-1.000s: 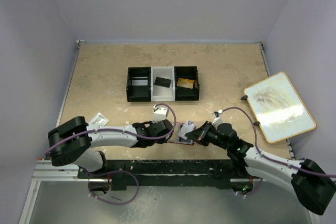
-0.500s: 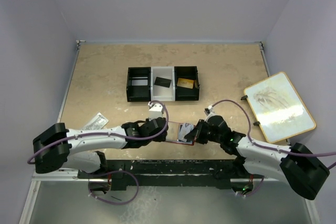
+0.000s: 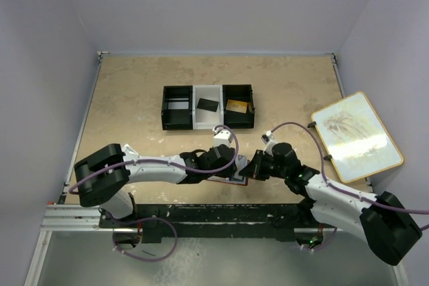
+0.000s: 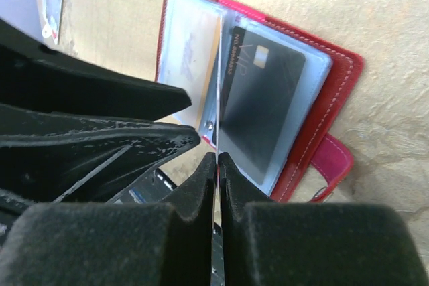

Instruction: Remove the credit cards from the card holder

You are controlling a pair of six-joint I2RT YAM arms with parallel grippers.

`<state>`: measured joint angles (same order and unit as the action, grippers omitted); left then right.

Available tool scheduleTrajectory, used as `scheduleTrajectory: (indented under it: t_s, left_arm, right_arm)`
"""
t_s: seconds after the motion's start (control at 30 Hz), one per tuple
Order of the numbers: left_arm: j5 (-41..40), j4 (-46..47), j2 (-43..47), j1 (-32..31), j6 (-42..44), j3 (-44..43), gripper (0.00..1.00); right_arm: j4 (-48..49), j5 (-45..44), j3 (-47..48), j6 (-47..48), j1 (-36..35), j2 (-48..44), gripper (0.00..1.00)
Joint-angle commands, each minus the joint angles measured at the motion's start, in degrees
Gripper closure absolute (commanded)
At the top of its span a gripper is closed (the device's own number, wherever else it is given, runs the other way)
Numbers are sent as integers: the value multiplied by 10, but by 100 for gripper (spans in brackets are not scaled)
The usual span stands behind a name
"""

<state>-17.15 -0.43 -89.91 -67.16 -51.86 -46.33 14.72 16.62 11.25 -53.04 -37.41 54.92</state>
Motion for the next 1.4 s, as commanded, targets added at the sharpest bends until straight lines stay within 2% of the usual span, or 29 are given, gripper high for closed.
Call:
scheduleTrajectory:
  t_s: [0.0,0.27,0.43,0.6,0.93,1.07,1.23,1.27,1.3,1.37]
  left_arm:
    - [17,69,15,2,-12,14,68]
    - [27,90,17,2,-28,54,69]
    - [22,94,10,2,-34,68,74]
    - [23,93,5,1,-33,69,78]
    - [21,87,-5,1,-33,68,83]
    - [17,85,-3,1,-32,69,83]
    - [13,89,-2,1,-32,69,84]
    - [12,89,-1,1,-33,69,84]
    - [9,83,3,1,-35,66,84]
    - [-2,57,26,1,-35,58,85]
  right_arm:
    - [14,96,22,58,12,4,94]
    - [20,128,41,95,14,71,92]
    - [-1,95,69,106,16,102,91]
    - [-2,65,82,96,19,111,81]
    - [25,30,85,57,22,129,78]
    - [65,55,82,50,22,149,80]
    - [85,81,84,57,22,180,89]
    - [69,65,87,57,22,178,97]
    - [52,46,88,57,22,166,100]
    - [25,11,88,53,22,122,100]
